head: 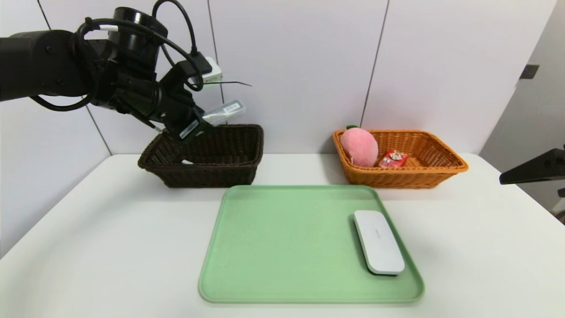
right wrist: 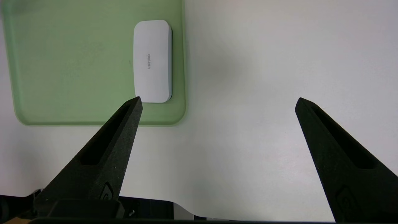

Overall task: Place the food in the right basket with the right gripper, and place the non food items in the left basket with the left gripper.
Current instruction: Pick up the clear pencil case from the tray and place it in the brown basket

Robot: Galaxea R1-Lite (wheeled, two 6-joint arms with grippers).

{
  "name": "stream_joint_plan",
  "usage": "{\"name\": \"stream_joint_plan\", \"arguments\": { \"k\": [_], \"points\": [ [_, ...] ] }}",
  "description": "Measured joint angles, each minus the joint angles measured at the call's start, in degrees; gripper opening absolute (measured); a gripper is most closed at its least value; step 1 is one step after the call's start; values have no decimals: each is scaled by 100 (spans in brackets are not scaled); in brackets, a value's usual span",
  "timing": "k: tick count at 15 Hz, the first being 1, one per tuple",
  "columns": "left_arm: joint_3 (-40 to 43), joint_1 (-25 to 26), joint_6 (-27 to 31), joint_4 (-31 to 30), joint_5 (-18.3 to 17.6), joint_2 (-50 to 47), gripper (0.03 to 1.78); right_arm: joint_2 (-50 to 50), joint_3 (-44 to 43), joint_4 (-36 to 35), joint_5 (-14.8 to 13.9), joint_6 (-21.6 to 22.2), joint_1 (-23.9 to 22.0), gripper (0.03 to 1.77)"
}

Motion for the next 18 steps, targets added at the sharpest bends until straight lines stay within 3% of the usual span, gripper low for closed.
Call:
{"name": "stream_joint_plan", "arguments": {
  "k": [4,7,15,18],
  "points": [
    [-308,193,1447,-33,4,319,57,-18,34,0,-22,1,0,170],
    [-368,312,2015,-44,34,542,57,-63,102,0,-24,9,0,170],
    [-374,524,2024,-45,85,1097,57,-157,210,6,-26,20,0,170],
    [-377,560,1980,-55,87,1161,90,-189,229,4,-11,28,0,170]
  ]
}}
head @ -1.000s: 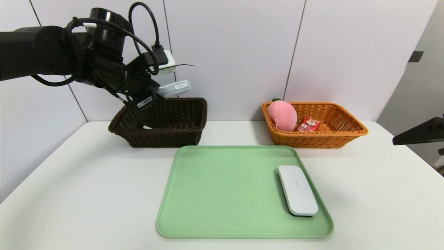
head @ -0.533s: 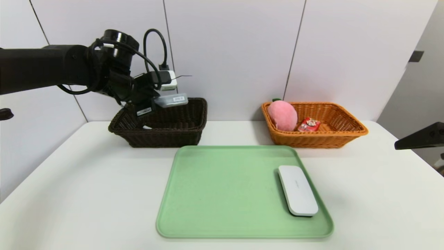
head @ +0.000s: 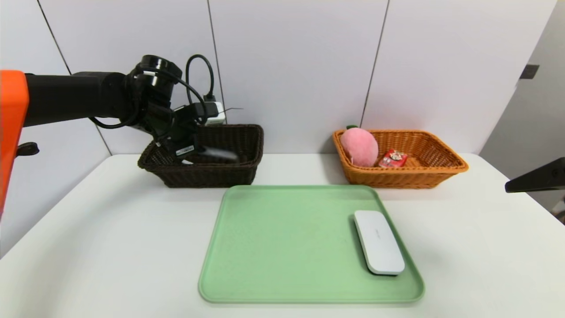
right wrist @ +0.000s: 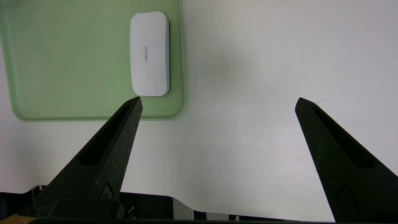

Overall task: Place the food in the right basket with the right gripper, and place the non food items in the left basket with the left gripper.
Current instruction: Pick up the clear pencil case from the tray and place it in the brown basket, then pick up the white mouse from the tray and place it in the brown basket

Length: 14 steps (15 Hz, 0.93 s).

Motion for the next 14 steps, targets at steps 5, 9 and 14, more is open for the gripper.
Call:
{"name": "stream_joint_plan", "arguments": {
  "k": [5,9,14],
  "points": [
    [-102,4,-425,29,-15,-72,128,-52,26,2,-11,-2,-2,170],
    [-299,-345,-1626,60,-94,-400,145,-89,46,2,-9,6,-7,170],
    [-265,-1389,-2263,816,-775,-885,157,-150,61,-6,-6,80,-9,170]
  ]
}}
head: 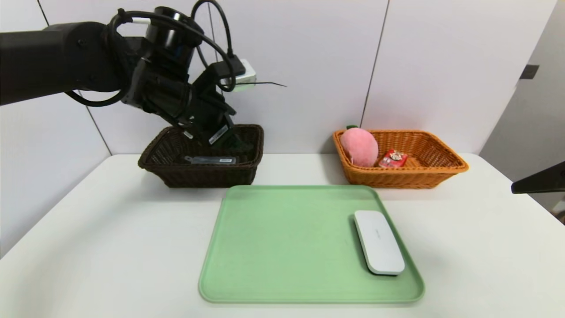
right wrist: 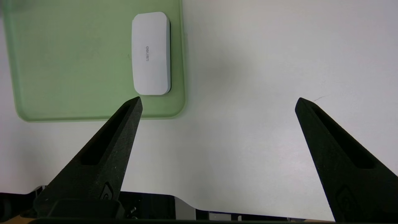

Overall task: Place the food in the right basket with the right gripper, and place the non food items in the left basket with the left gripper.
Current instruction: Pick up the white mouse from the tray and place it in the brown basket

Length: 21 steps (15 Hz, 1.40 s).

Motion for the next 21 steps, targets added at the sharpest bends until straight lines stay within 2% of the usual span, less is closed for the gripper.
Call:
{"name": "stream_joint_plan", "arguments": {
  "k": [2,4,9,12,14,19,21],
  "points": [
    [16,-463,13,452,-490,-127,160,-20,2,0,2,5,0,170],
    [-30,-833,110,529,-846,-140,163,-41,2,0,2,5,0,170],
    [-216,-1506,964,538,-1067,268,166,-83,61,6,9,135,4,170],
    [-260,-1762,837,461,-1067,618,167,-157,276,2,-7,135,0,170],
    [-266,-1903,195,400,-1056,816,167,-204,408,-7,-20,197,0,170],
    [-216,-2238,-2026,240,-1028,1018,169,-239,545,-57,11,272,-44,170],
    [-205,-2303,-2522,195,-1006,1047,169,-245,619,-204,15,278,-57,170]
  ]
}}
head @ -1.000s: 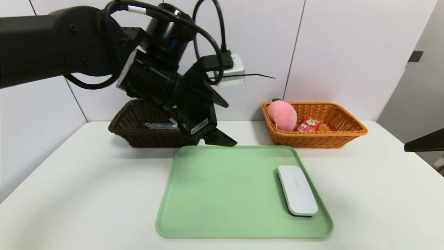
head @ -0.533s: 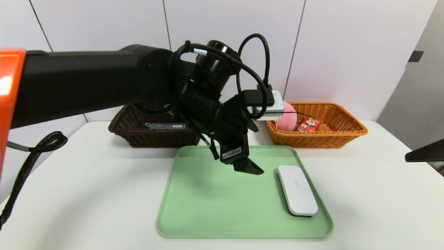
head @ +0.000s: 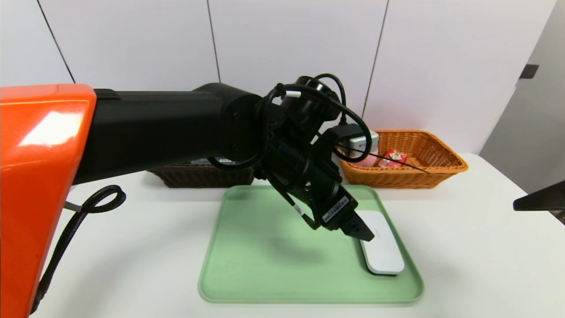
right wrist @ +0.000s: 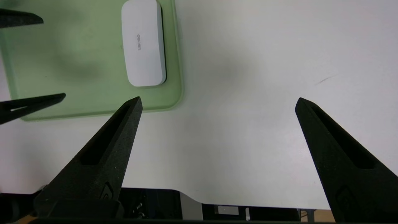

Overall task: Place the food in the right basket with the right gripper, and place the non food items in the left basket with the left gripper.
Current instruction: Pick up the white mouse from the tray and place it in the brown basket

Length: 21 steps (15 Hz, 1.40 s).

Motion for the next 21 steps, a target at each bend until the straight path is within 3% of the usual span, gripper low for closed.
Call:
{"name": "stream_joint_plan", "arguments": {
  "k": [3,7,8,12,15,18,21],
  "points": [
    [-11,-176,-717,-52,451,37,169,-2,83,-111,0,0,-9,170],
    [-30,-700,-1931,-532,2164,299,169,-5,133,-111,9,6,-22,170],
    [-38,-820,-2210,-603,2445,356,169,-6,155,-118,16,6,-24,170],
    [-55,-1126,-3006,-967,2847,560,169,-57,263,-157,18,9,-24,170],
    [-60,-1298,-3092,-1303,3282,703,169,-99,336,-177,18,9,-24,170],
    [-74,-1378,-3241,-1389,3345,824,169,-113,378,-177,41,9,-24,170],
    [-83,-1389,-3261,-1535,3697,1005,169,-121,412,-182,46,6,-30,170]
  ]
}}
